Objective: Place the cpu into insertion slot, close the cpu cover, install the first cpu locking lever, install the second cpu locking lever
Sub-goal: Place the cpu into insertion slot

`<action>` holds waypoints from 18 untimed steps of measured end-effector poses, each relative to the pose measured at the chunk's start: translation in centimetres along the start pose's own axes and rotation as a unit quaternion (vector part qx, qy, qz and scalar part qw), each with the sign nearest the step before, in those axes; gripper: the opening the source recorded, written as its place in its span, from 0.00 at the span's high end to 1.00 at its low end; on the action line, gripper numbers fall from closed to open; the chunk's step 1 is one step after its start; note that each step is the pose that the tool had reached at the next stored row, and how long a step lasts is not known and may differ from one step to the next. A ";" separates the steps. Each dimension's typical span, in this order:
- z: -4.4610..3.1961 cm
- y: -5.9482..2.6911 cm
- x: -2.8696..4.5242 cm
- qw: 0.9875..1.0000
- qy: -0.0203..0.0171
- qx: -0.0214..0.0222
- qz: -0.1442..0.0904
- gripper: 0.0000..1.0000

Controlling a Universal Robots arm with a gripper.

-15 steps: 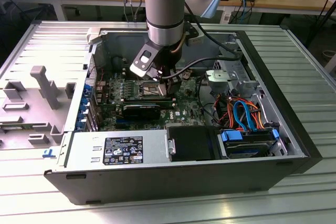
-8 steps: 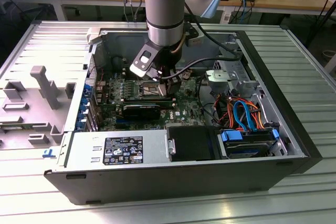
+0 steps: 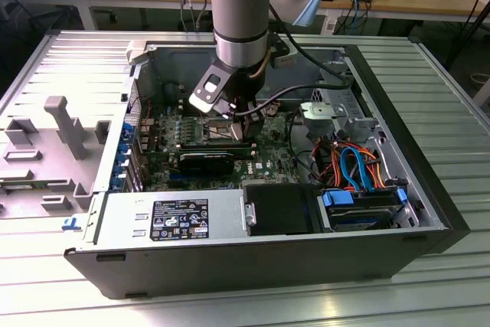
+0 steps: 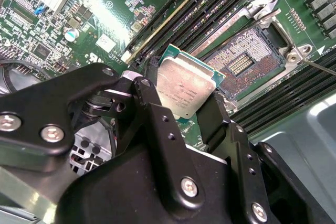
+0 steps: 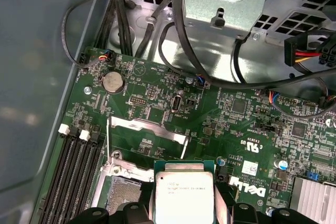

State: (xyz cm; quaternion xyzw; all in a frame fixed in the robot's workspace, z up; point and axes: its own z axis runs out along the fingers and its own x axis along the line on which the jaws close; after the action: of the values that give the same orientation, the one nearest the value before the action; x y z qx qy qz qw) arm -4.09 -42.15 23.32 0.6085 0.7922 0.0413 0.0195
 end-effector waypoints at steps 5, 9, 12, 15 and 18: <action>0.03 0.00 0.00 1.000 0.000 0.000 0.002 0.46; 0.07 -0.01 0.00 1.000 0.000 0.000 0.003 0.46; 0.09 -0.01 0.00 1.000 0.000 0.000 0.004 0.46; 0.12 -0.01 0.00 1.000 0.000 0.000 0.005 0.46; 0.14 -0.01 0.00 1.000 -0.001 0.000 0.006 0.46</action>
State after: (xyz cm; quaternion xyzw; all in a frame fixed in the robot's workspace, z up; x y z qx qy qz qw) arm -4.09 -42.15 23.18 0.6131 0.7887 0.0411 0.0198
